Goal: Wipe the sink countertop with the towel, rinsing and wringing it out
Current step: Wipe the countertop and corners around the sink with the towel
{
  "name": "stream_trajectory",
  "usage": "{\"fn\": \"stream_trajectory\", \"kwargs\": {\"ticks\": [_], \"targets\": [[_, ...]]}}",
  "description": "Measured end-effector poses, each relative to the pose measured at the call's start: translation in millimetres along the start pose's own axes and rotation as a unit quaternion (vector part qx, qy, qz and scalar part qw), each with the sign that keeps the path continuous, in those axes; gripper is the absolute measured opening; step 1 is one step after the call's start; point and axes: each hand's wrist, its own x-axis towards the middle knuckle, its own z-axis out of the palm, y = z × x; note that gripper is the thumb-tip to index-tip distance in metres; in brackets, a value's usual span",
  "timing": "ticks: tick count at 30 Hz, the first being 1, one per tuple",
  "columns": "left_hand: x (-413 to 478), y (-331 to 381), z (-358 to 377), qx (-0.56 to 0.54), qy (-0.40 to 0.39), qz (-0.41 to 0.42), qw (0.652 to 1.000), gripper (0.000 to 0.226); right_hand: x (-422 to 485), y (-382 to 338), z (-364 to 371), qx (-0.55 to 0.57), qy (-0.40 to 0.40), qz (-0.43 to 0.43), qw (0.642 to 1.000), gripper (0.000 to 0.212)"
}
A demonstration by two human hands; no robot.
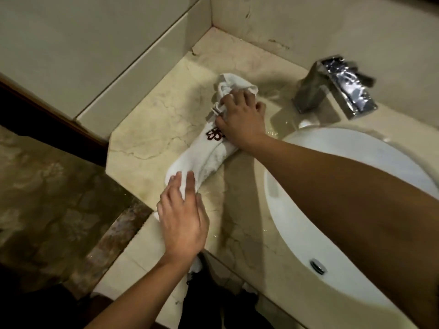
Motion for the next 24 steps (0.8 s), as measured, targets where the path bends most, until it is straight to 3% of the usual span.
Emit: {"fn": "stream_trajectory", "kwargs": {"ticks": [4, 9, 12, 19, 21, 24], "targets": [[-24, 28, 5, -0.014, -0.011, -0.019, 1.000, 0.059, -12, 16, -11, -0.009, -0.036, -0.027, 0.999, 0.051], [-60, 69, 19, -0.053, -0.056, -0.021, 0.997, 0.053, -27, 29, -22, -0.022, -0.065, -0.069, 0.995, 0.049], [-79, 92, 24, -0.049, -0.074, -0.023, 0.996, 0.076, -42, 42, -28, -0.030, -0.060, -0.095, 0.993, 0.049], [-105, 140, 17, -0.152, -0.083, 0.018, 0.985, 0.095, -60, 65, -51, -0.093, -0.079, -0.142, 0.982, 0.056], [-96, 131, 18, -0.195, -0.057, 0.047, 0.978, 0.092, -58, 66, -58, -0.120, -0.074, -0.170, 0.975, 0.057], [-76, 104, 4, -0.230, 0.002, 0.051, 0.972, 0.070, -54, 64, -61, -0.108, -0.033, -0.166, 0.980, 0.053]]}}
